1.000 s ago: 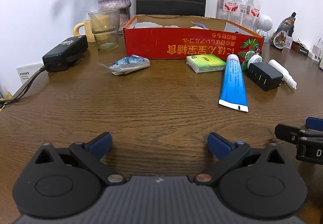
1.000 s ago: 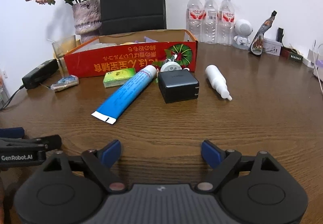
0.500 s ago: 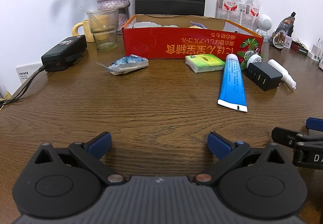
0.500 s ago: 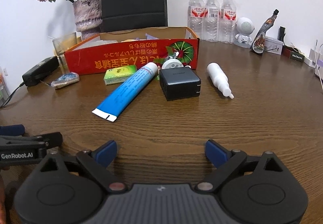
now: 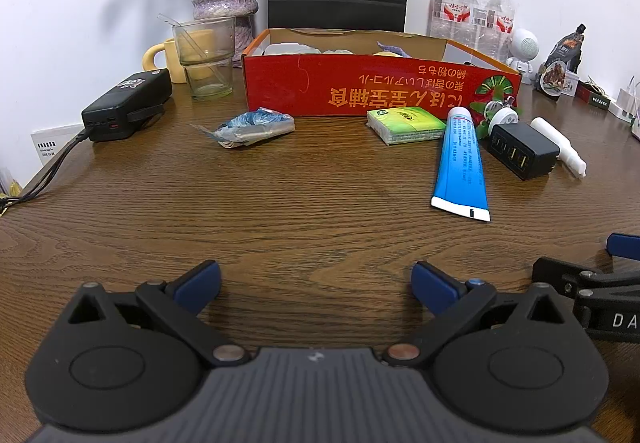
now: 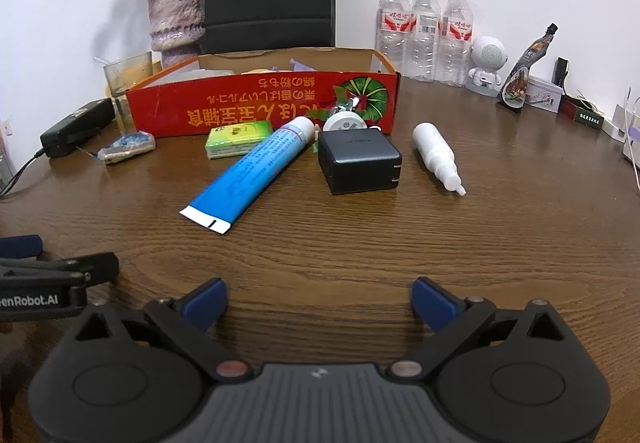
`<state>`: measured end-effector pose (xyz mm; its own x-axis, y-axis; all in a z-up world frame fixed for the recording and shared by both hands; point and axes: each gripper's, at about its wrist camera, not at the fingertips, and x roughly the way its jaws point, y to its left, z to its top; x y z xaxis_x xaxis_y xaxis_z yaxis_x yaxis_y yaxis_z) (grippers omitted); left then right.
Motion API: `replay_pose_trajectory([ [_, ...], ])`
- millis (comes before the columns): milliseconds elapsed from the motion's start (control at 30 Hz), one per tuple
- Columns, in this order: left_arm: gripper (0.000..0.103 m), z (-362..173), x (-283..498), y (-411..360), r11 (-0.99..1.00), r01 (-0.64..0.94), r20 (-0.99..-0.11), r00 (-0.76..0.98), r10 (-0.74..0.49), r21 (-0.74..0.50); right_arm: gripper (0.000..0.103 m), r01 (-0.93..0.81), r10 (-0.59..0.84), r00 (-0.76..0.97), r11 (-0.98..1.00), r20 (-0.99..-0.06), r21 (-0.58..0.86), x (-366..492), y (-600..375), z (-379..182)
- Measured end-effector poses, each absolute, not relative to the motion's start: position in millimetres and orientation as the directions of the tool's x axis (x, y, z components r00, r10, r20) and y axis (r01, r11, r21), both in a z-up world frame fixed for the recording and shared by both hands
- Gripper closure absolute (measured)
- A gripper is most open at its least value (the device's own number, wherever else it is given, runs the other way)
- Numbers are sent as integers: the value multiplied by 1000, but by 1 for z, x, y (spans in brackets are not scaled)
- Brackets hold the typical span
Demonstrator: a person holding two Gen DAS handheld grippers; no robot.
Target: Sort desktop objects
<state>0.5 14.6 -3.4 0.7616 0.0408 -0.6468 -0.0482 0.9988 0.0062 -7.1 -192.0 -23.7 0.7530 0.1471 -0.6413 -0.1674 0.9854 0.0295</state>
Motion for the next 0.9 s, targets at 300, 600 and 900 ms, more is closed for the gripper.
replay_pose_trajectory([
  [300, 0, -3, 0, 14, 999, -48, -647, 762, 41, 7, 3, -162, 147, 754, 986, -640, 37, -7, -194, -24],
  [600, 0, 17, 2, 12, 998, 38, -570, 819, -65, -59, 13, -189, 180, 759, 981, -626, 53, 6, -208, -10],
  [900, 18, 22, 112, -59, 940, 341, -660, 704, -261, -8, 32, -211, 184, 694, 976, -696, 47, 114, -226, 7],
])
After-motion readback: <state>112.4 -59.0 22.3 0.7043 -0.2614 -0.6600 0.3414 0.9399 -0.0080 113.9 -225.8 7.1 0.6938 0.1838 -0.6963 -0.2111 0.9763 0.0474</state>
